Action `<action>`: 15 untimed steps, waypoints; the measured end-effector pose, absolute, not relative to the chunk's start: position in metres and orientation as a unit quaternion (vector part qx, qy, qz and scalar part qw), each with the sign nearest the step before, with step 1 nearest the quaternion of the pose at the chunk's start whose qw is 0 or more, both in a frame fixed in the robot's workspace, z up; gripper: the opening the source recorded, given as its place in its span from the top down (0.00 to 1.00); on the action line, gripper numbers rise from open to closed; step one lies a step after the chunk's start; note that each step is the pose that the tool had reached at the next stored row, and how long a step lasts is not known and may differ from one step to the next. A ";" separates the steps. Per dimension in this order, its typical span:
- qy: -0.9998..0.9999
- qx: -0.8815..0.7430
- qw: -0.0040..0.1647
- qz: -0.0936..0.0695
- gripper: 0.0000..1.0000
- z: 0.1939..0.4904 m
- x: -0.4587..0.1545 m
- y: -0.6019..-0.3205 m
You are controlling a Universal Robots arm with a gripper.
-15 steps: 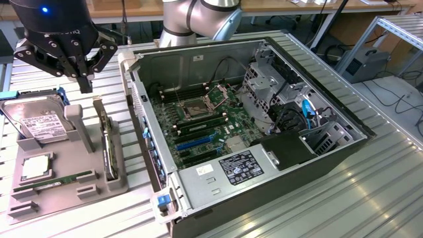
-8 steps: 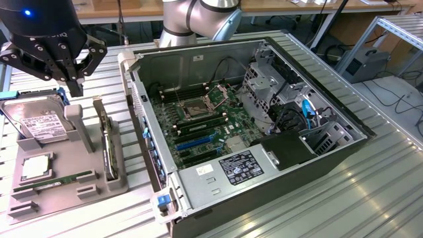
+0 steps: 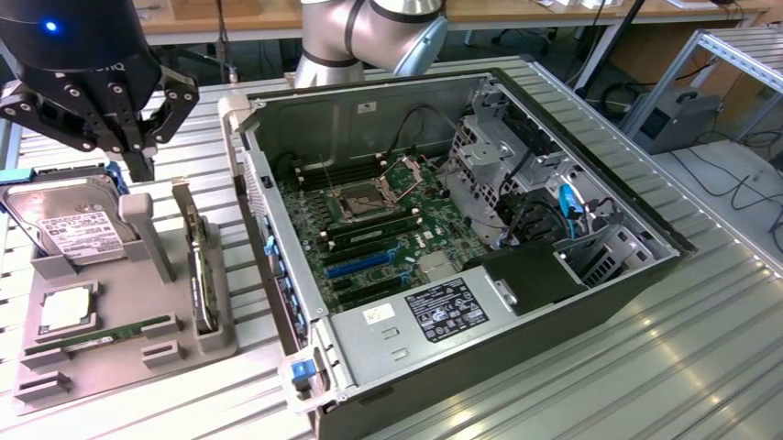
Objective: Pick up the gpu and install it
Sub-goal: 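Reach for the gpu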
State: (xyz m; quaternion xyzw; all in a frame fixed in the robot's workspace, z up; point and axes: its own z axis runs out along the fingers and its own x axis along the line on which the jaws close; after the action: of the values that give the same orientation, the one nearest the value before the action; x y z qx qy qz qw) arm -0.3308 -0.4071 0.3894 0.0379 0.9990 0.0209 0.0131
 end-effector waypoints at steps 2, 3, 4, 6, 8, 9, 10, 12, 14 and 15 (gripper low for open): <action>0.999 0.038 0.013 0.021 0.89 0.389 -0.331 -0.408; 0.999 0.038 0.013 0.021 0.89 0.389 -0.331 -0.409; 0.999 0.038 0.013 0.021 0.89 0.389 -0.331 -0.409; 0.999 0.038 0.013 0.021 0.89 0.389 -0.331 -0.410; 0.999 0.038 0.013 0.021 0.89 0.389 -0.331 -0.411; 0.999 0.038 0.013 0.021 0.89 0.389 -0.331 -0.411; 0.999 0.038 0.013 0.021 0.89 0.389 -0.331 -0.411; 0.999 0.038 0.013 0.021 0.89 0.389 -0.331 -0.412; 0.999 0.038 0.013 0.021 0.89 0.389 -0.331 -0.413; 0.999 0.038 0.013 0.021 0.89 0.389 -0.331 -0.413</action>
State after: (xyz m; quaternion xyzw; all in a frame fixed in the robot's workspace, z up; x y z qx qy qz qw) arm -0.3309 -0.4134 0.3894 0.0379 0.9990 0.0209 0.0131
